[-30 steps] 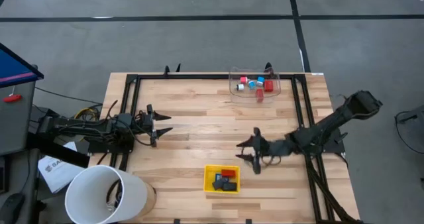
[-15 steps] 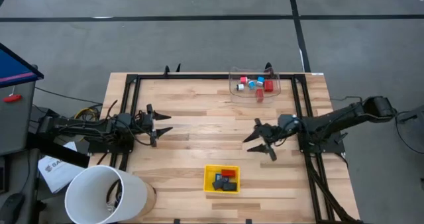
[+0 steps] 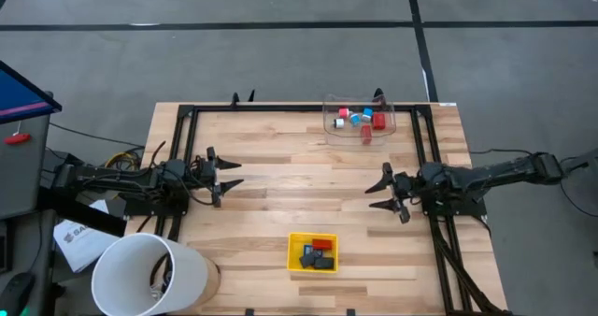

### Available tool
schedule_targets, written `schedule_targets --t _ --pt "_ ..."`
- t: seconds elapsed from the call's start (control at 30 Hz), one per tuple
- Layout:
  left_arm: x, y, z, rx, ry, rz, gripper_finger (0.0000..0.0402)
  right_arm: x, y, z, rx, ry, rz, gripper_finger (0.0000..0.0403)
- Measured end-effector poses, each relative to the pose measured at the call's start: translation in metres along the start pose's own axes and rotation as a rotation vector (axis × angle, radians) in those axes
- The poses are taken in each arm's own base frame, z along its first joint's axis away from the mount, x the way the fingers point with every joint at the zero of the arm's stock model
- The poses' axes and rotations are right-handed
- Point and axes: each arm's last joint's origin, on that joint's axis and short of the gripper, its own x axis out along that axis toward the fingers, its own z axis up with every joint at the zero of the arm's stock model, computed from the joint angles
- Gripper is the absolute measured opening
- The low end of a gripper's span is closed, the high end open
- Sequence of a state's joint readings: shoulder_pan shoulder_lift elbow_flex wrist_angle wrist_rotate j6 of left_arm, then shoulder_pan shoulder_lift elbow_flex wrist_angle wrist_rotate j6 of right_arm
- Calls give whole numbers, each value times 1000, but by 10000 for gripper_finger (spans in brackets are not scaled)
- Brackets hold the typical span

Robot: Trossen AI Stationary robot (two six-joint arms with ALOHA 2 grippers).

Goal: Pick & Place Office items
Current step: Return to Home Position

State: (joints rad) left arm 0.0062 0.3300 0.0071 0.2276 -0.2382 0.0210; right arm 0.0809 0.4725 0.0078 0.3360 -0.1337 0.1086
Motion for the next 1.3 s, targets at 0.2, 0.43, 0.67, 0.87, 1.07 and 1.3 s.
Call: schedule_targets --t 0.2,0.43,0.67,0.87,1.07,1.3 --pt "0 0 0 0 -1 0 227 -22 1 0 -12 -37 -33 195" --pt "0 0 0 0 0 0 227 -30 2 8 -173 -147 -116 195" --pt "0 0 1 -2 -6 0 227 -32 -5 9 -192 -152 -207 195" --pt "0 0 1 -1 -6 0 227 -32 -5 9 -28 -169 -199 195" --pt "0 0 1 -1 -6 0 227 -31 -6 8 52 -163 -192 195" --pt "0 0 1 -2 -8 0 227 -31 -6 8 54 -162 -192 195"
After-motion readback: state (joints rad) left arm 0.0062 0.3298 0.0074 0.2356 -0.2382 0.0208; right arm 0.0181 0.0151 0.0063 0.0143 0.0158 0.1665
